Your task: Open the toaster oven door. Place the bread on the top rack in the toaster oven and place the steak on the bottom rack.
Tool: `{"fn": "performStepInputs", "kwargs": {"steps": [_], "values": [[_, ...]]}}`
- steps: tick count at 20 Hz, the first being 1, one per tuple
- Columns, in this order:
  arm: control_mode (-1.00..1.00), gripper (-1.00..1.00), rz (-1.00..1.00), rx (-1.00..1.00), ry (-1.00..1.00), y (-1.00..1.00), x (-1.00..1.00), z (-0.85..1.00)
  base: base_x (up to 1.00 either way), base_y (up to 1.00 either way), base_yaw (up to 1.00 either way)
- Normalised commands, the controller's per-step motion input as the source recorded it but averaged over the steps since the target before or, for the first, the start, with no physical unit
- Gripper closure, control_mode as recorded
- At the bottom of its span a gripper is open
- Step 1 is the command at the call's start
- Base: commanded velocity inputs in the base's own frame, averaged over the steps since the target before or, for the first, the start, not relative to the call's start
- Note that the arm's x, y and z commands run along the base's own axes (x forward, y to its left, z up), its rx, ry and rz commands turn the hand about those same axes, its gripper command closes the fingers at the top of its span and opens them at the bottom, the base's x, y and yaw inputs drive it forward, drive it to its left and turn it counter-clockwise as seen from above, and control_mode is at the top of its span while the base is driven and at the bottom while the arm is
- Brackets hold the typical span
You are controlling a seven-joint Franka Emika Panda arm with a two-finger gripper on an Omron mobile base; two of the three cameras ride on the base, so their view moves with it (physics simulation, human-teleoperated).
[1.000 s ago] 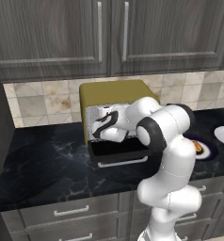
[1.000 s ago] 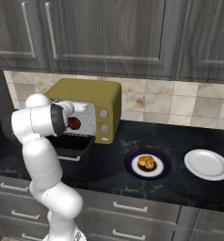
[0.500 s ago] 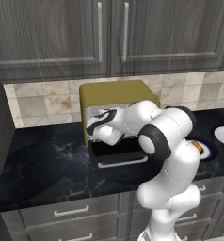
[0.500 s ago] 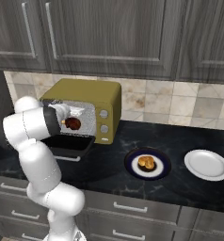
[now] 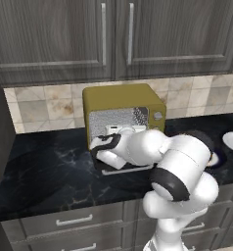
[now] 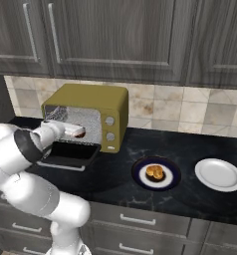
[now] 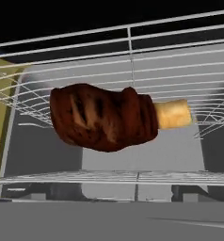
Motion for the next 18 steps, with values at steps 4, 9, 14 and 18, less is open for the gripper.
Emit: {"fn": "performStepInputs", "kwargs": {"steps": [4,9,14,18], "values": [[-1.0,-1.0,0.0,-0.05,0.54,0.0,-1.0,-0.44,0.0,0.0,0.0],[-1.0,-1.0,0.0,0.0,0.06,-0.01,-0.96,0.33,0.0,0.0,0.0],[-1.0,-1.0,0.0,0.0,-0.09,-0.05,-0.78,0.96,0.0,0.0,0.0],[-1.0,-1.0,-0.02,0.0,-0.05,-0.16,-0.38,1.0,0.0,0.0,0.0]]}}
